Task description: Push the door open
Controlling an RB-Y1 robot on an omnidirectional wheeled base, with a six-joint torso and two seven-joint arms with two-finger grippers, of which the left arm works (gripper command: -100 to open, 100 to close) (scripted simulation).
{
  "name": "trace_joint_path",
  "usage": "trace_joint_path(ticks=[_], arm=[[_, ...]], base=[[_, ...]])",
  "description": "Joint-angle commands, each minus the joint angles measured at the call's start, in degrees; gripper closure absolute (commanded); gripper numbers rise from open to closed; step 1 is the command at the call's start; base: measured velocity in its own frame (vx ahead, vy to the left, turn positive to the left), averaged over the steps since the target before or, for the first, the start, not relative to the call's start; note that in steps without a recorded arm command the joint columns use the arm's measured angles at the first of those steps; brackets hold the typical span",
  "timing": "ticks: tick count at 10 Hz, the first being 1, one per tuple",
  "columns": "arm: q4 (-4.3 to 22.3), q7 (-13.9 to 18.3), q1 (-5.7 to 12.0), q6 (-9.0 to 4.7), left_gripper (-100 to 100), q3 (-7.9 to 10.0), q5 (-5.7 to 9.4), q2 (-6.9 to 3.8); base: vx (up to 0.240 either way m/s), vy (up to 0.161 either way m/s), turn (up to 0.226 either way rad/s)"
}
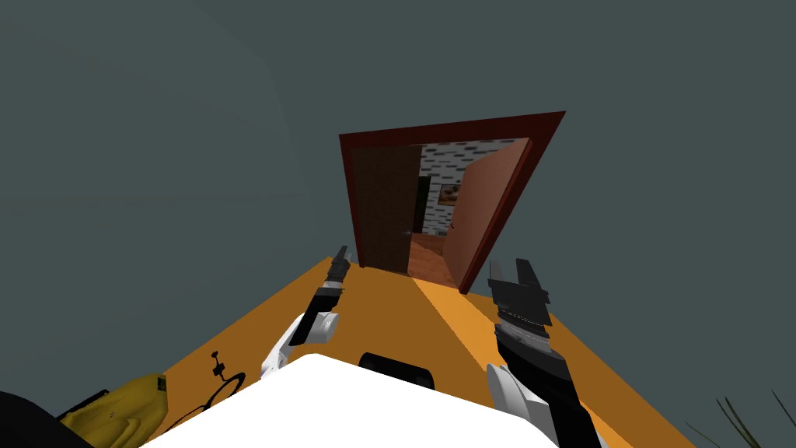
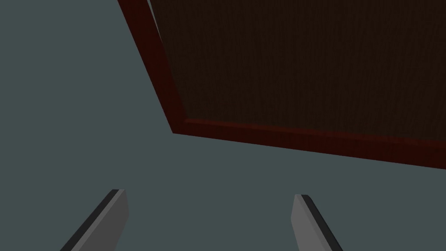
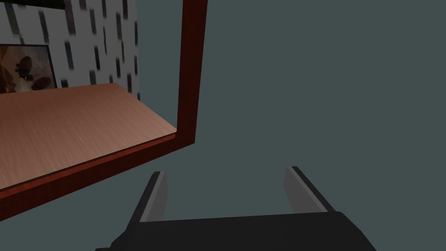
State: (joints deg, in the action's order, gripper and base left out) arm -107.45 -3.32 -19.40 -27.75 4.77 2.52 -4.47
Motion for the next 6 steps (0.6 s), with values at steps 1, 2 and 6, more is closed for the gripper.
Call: trace_joint_path(ticks=[1, 2, 6], arm=[[1.6, 0.1, 0.59, -0.53, -100, 0.13, 0.13, -0.17], [3.3, 0.1, 1.29, -0.95, -100, 0.20, 0.27, -0.27], [9.6, 0.1, 4.12, -2.65, -100, 0.45, 0.81, -0.65]], base=[[0.065, -0.013, -0.018], [0.054, -0.009, -0.046], [0.096, -0.022, -0.059]])
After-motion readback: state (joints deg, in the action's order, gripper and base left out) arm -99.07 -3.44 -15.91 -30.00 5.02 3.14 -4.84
